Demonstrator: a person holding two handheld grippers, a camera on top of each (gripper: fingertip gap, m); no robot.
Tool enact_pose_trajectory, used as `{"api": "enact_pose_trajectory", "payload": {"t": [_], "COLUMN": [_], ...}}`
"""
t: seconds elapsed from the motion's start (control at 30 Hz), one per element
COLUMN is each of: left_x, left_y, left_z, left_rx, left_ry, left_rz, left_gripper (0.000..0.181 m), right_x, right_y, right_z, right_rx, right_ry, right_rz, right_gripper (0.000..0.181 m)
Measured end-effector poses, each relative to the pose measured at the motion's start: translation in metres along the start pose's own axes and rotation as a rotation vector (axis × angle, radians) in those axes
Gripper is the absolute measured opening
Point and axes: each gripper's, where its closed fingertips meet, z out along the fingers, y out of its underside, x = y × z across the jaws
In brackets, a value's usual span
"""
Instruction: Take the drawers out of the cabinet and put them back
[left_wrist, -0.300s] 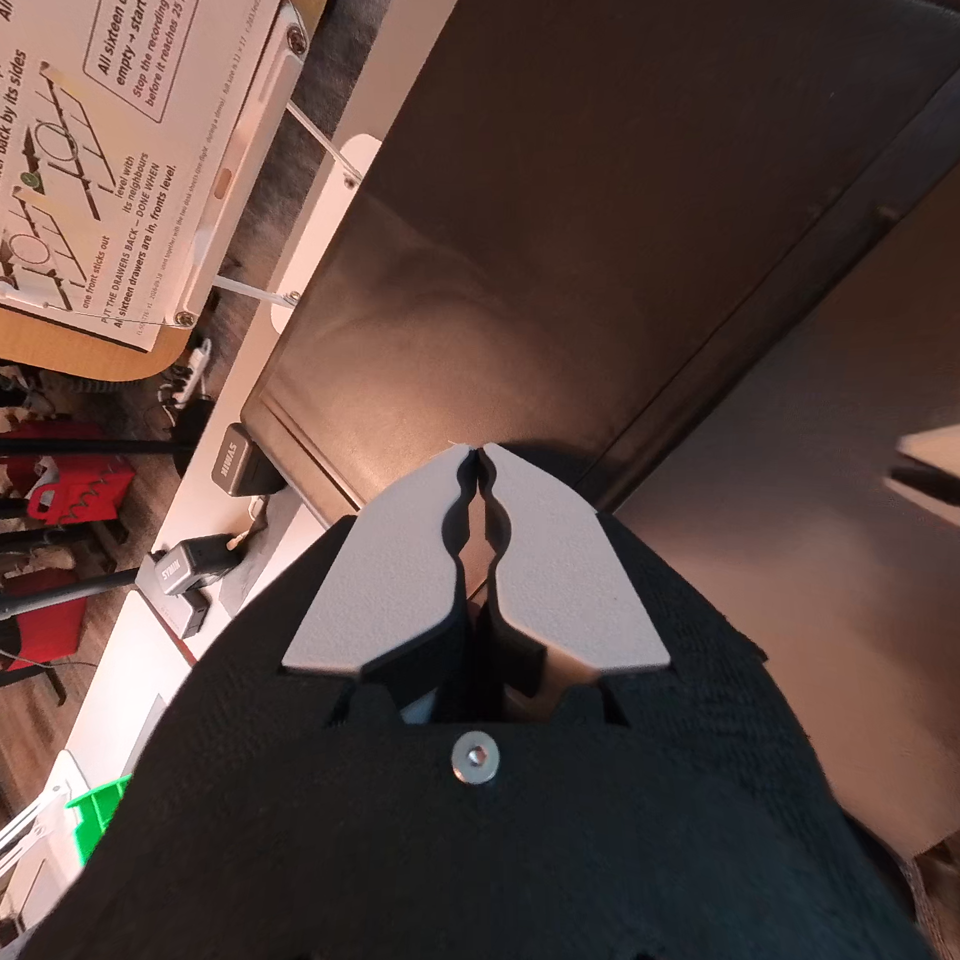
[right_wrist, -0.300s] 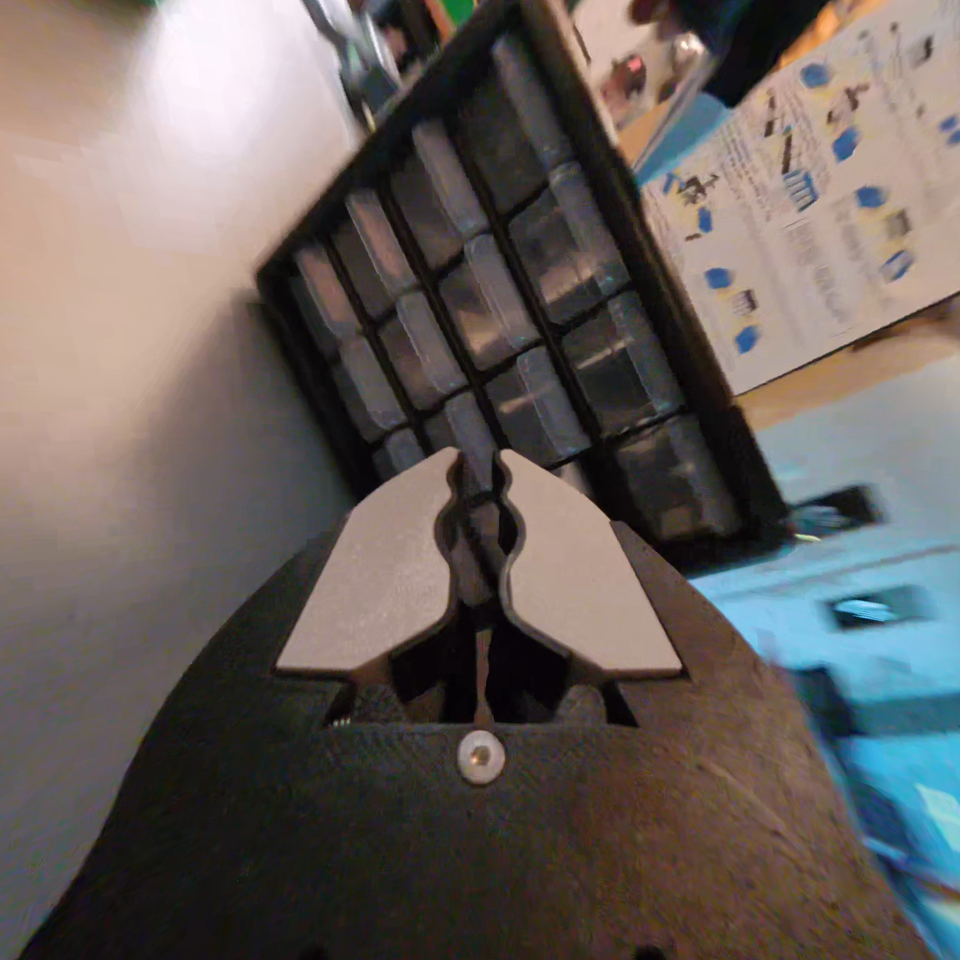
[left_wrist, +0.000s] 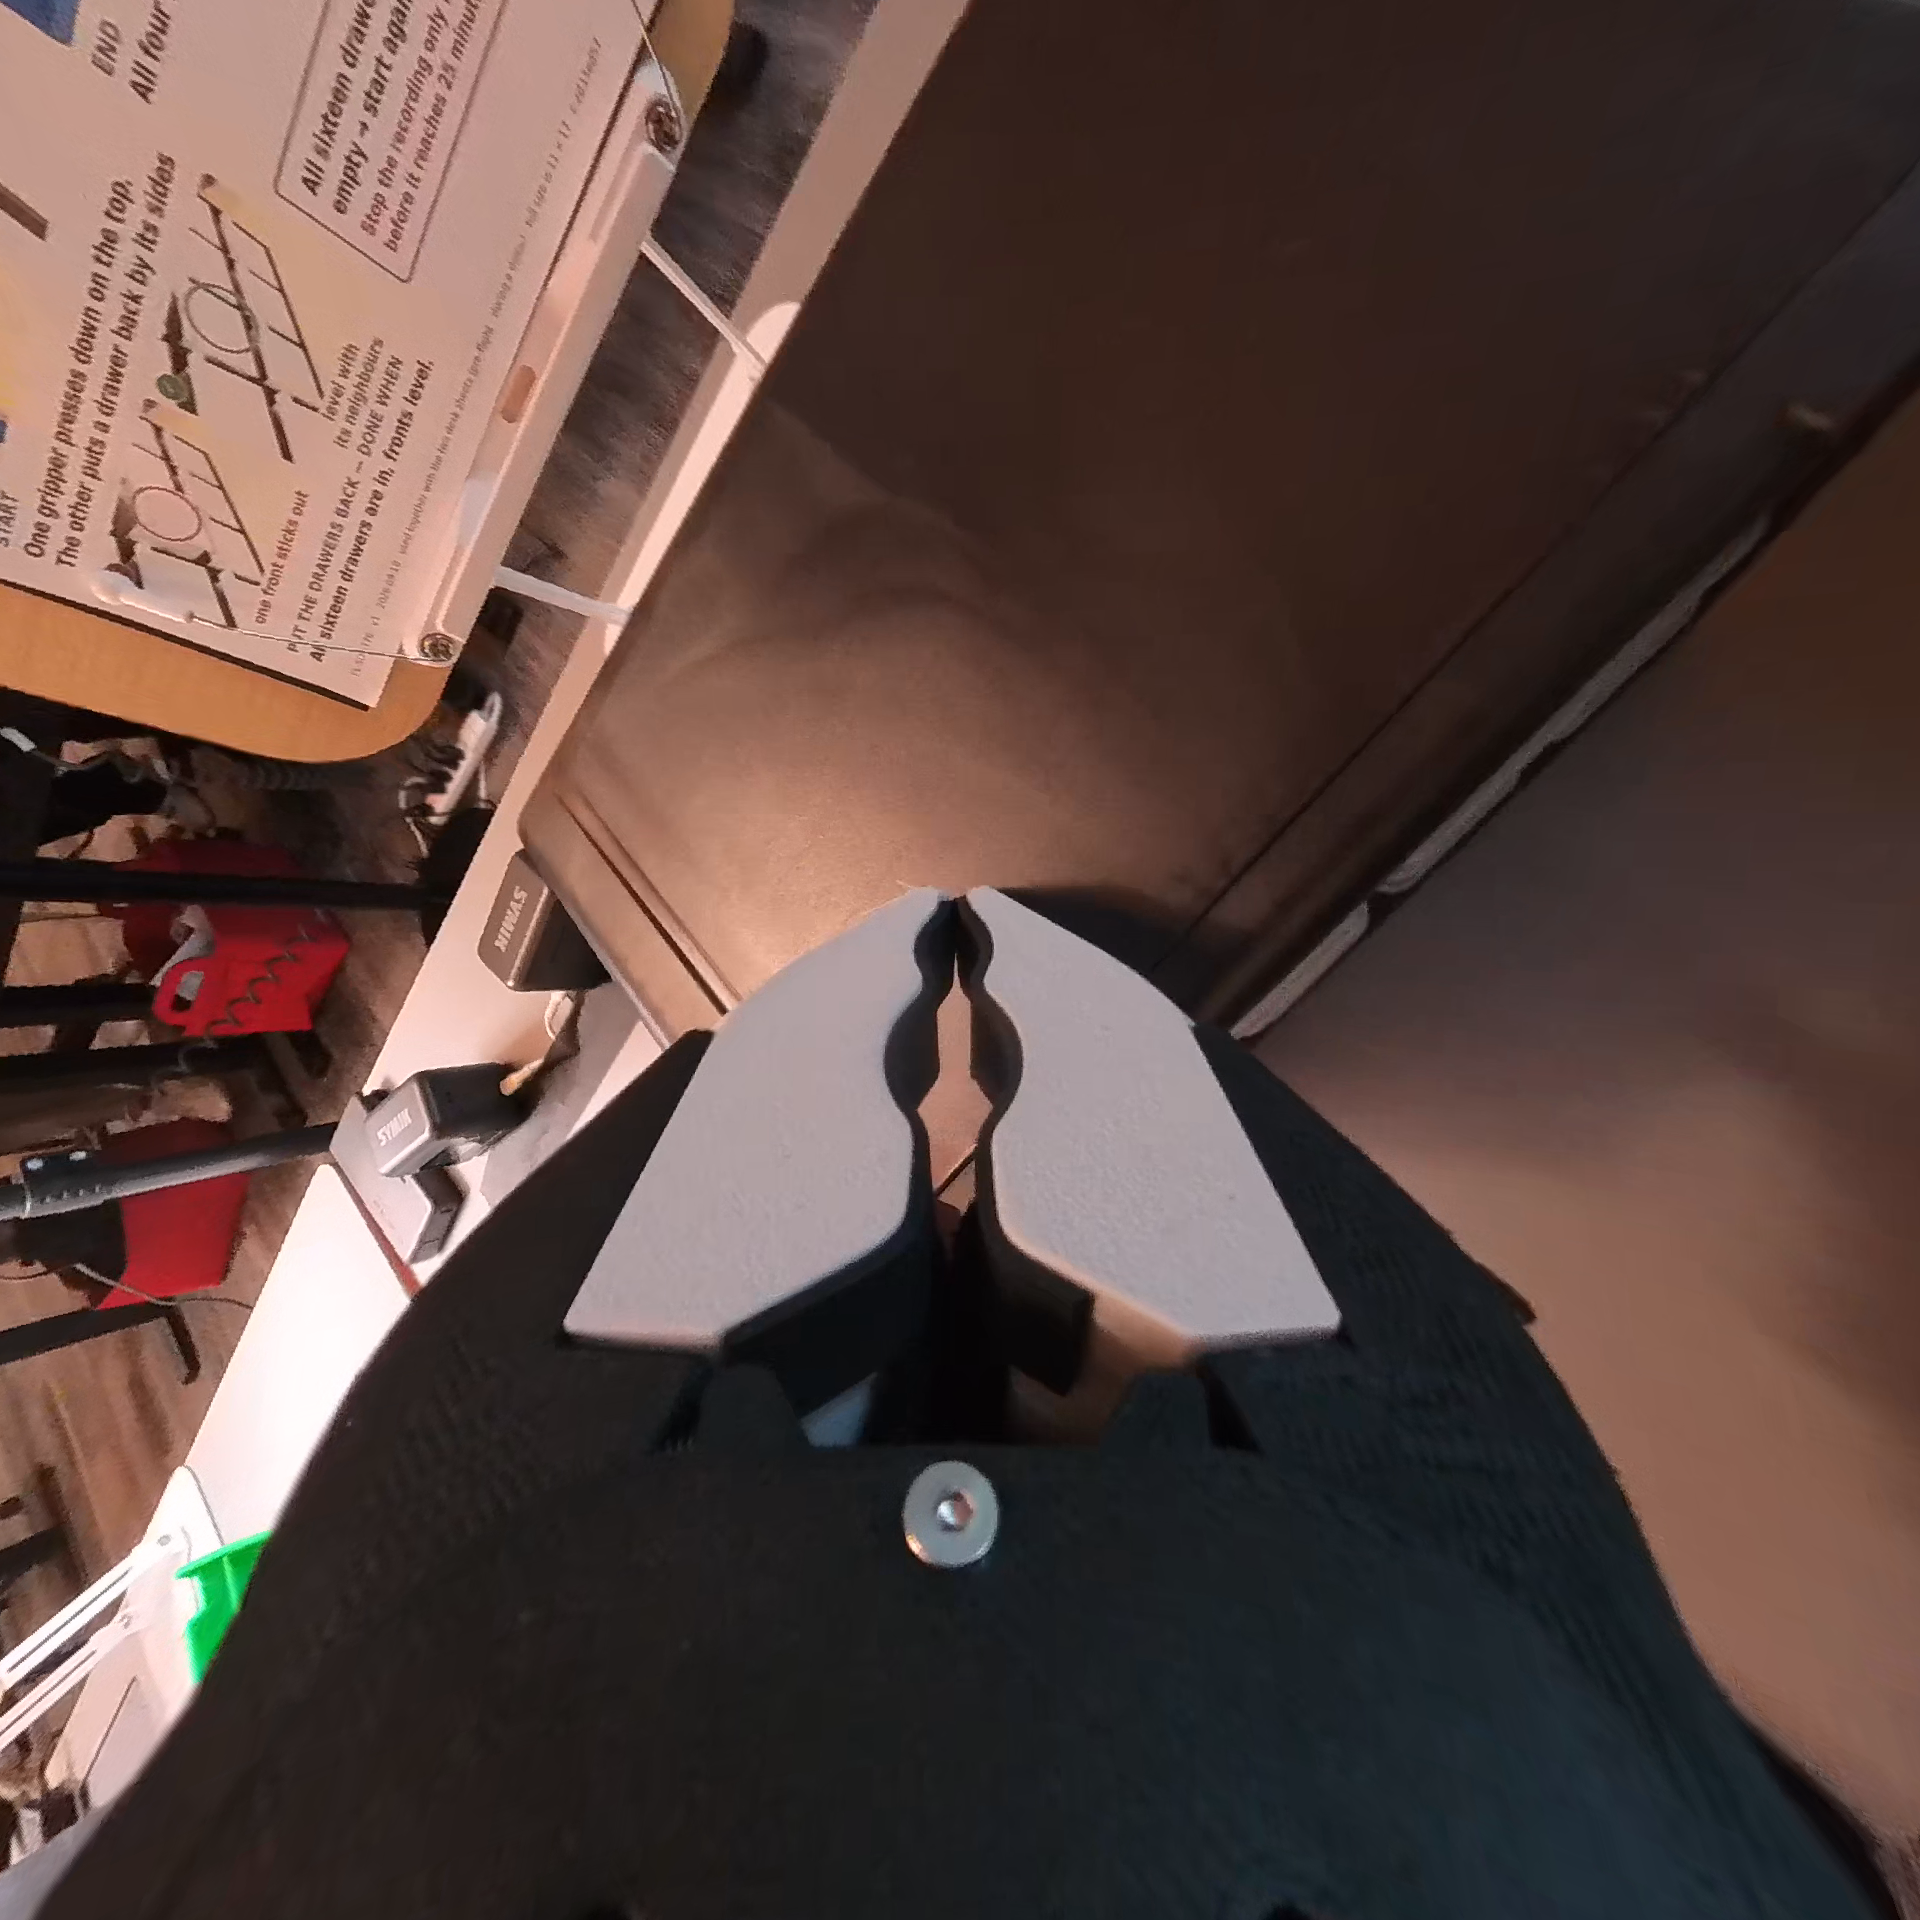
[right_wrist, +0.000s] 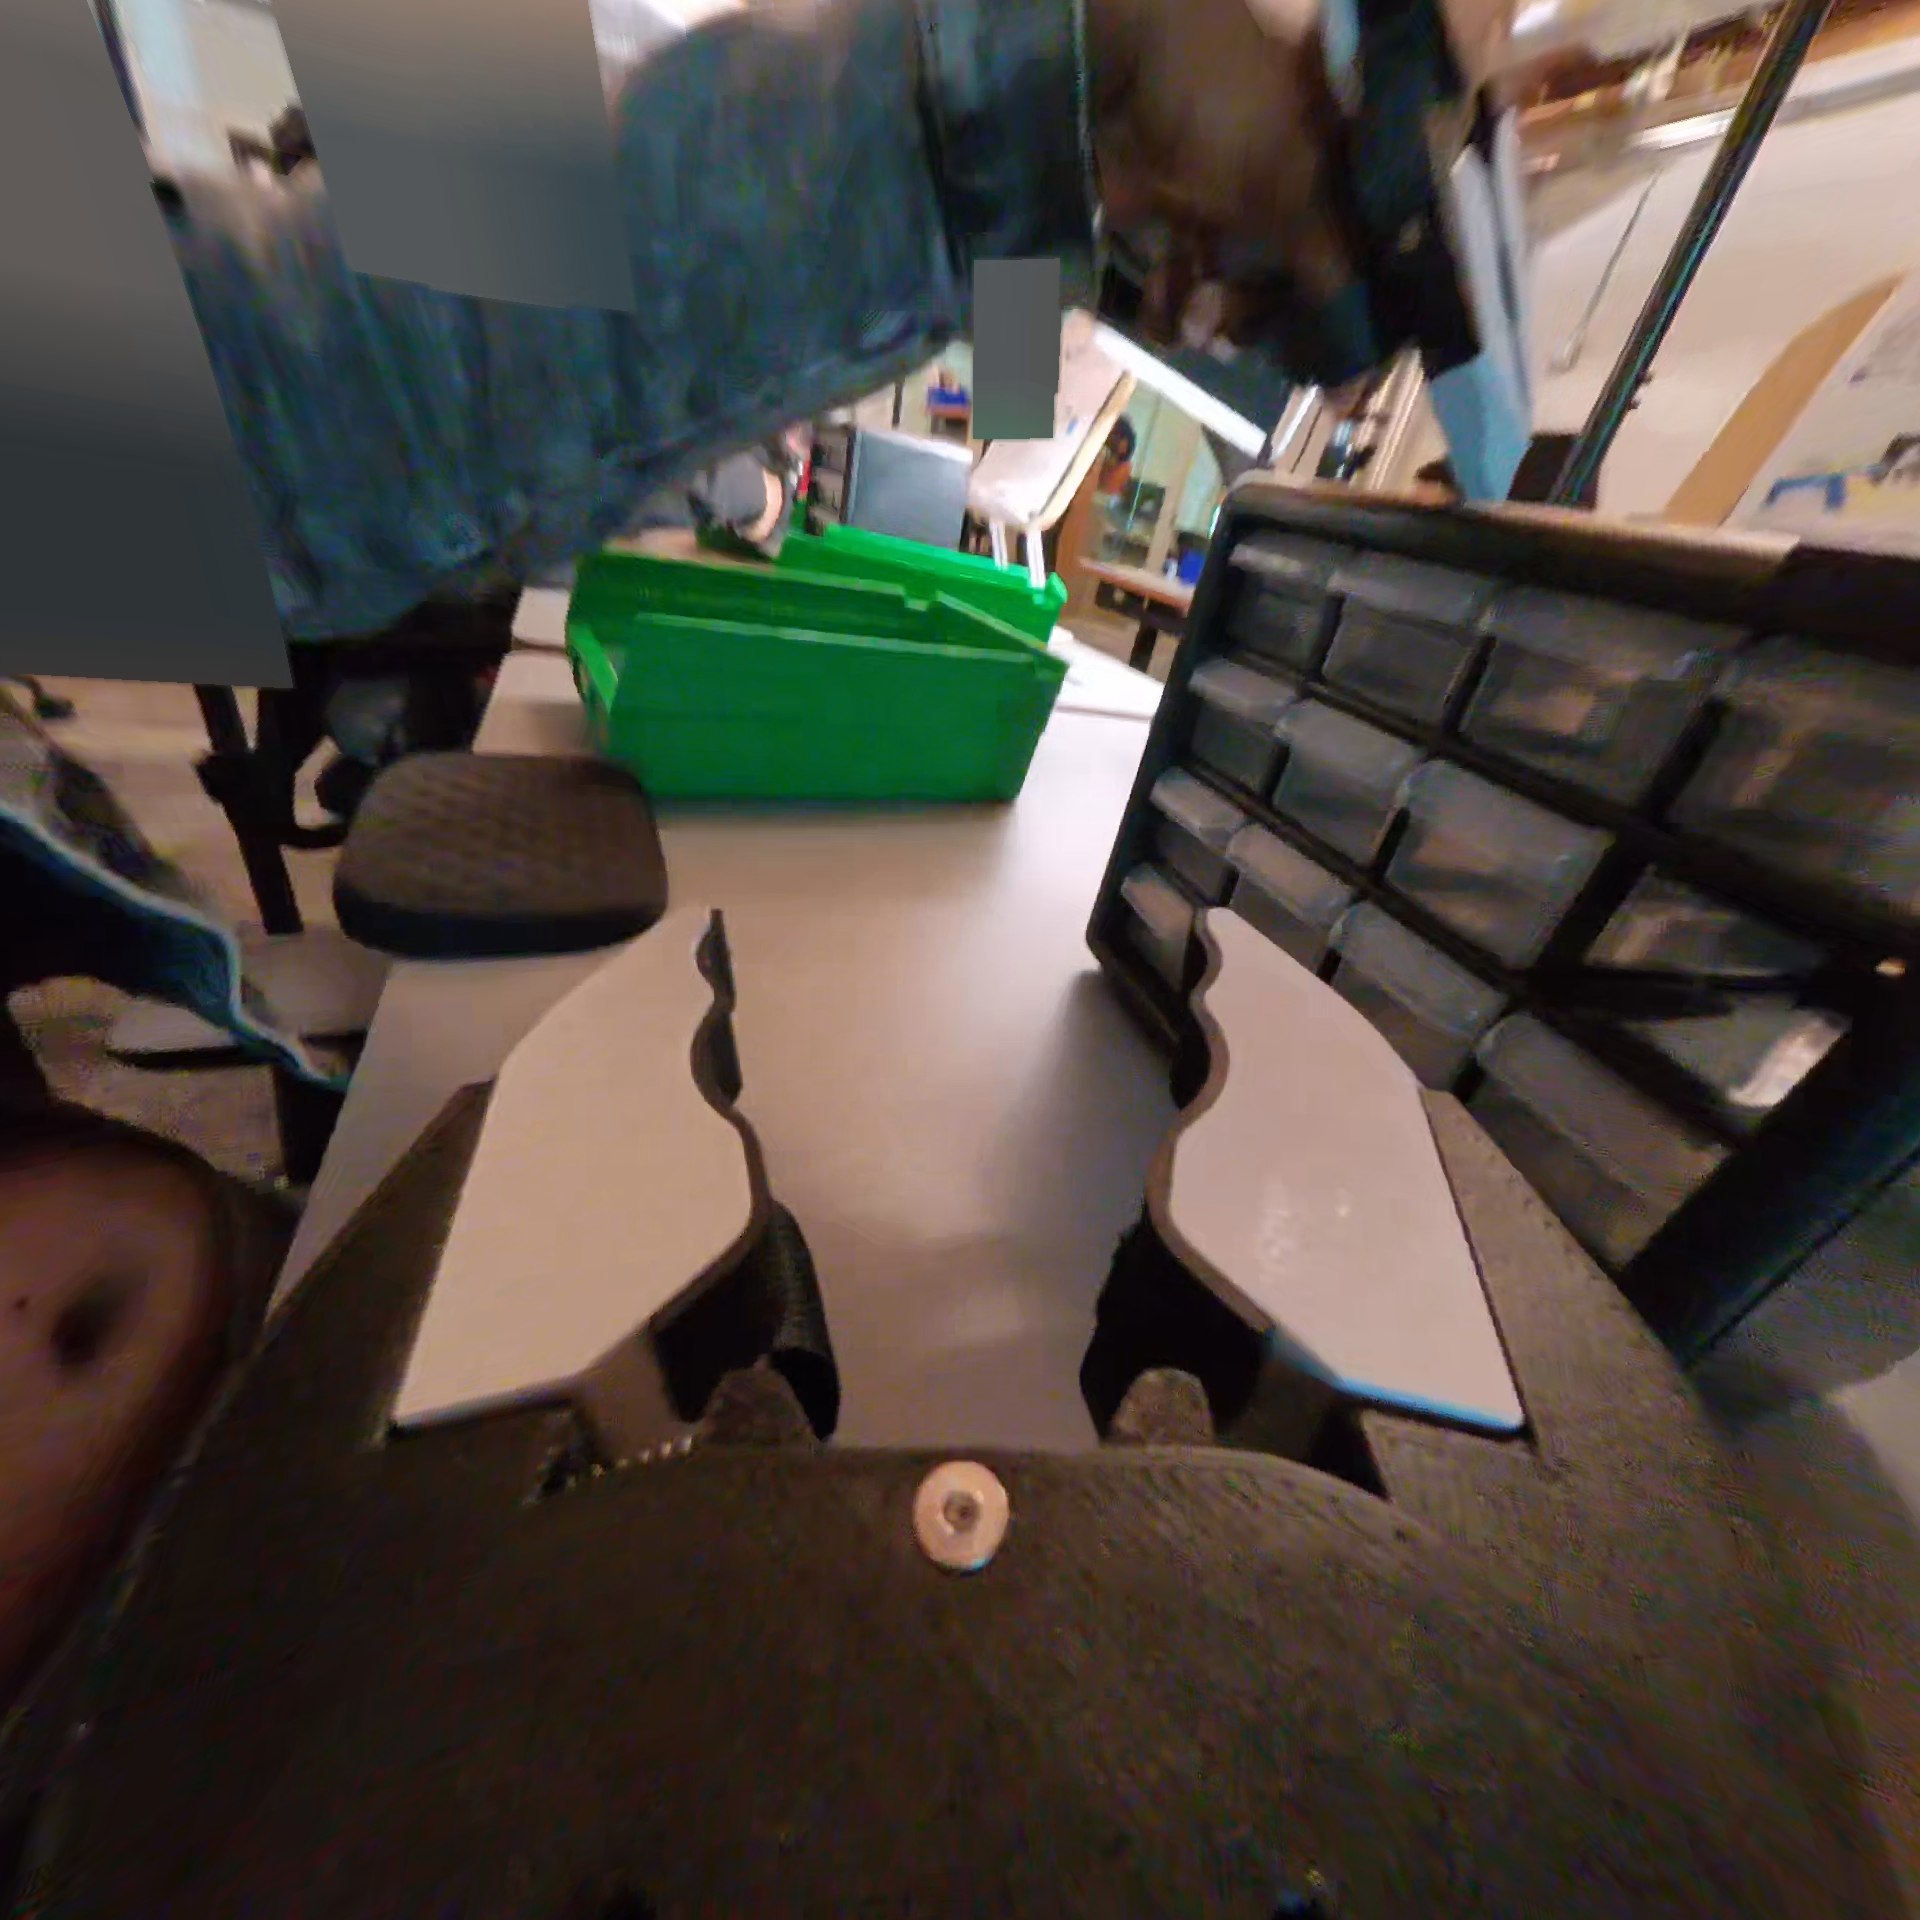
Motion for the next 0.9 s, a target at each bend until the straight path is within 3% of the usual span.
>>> {"api": "enact_pose_trajectory", "payload": {"t": [0.03, 0.1, 0.2, 0.27, 0.33, 0.43, 0.53, 0.63, 0.7, 0.8, 0.9], "left_x": [0.000, -0.001, 0.000, 0.012, 0.029, 0.044, 0.021, -0.006, -0.013, -0.021, -0.024], "left_y": [0.000, -0.001, -0.001, -0.007, 0.007, 0.064, 0.150, 0.239, 0.282, 0.329, 0.343], "left_z": [0.000, -0.001, -0.009, -0.043, -0.091, -0.156, -0.201, -0.226, -0.221, -0.189, -0.157], "left_rx": [0.016, 0.069, 0.230, 0.499, 0.746, 1.014, 1.171, 1.128, 0.956, 0.638, 0.519], "left_ry": [-0.015, -0.054, -0.122, -0.087, 0.025, 0.130, -0.036, -0.284, -0.355, -0.330, -0.141], "left_rz": [-0.012, -0.036, -0.088, -0.210, -0.346, -0.497, -0.668, -0.764, -0.708, -0.600, -0.554], "left_gripper": [0.000, 0.000, 0.008, 0.014, 0.022, 0.034, 0.045, 0.049, 0.051, 0.057, 0.061], "right_x": [0.003, 0.008, 0.011, 0.010, 0.008, 0.008, 0.007, 0.005, 0.004, 0.005, 0.005], "right_y": [-0.007, -0.011, 0.002, 0.003, 0.002, -0.001, -0.005, -0.006, -0.004, -0.002, -0.001], "right_z": [-0.001, -0.002, 0.000, 0.001, 0.001, -0.001, -0.002, -0.001, 0.000, 0.001, 0.001], "right_rx": [0.047, 0.095, 0.050, 0.039, 0.046, 0.062, 0.080, 0.084, 0.072, 0.068, 0.067], "right_ry": [0.011, 0.020, 0.029, 0.024, 0.020, 0.025, 0.020, 0.012, 0.015, 0.011, 0.008], "right_rz": [-0.001, 0.040, 0.087, 0.072, 0.063, 0.065, 0.089, 0.098, 0.089, 0.102, 0.109], "right_gripper": [0.081, 0.077, 0.079, 0.080, 0.081, 0.081, 0.081, 0.082, 0.082, 0.083, 0.084]}}
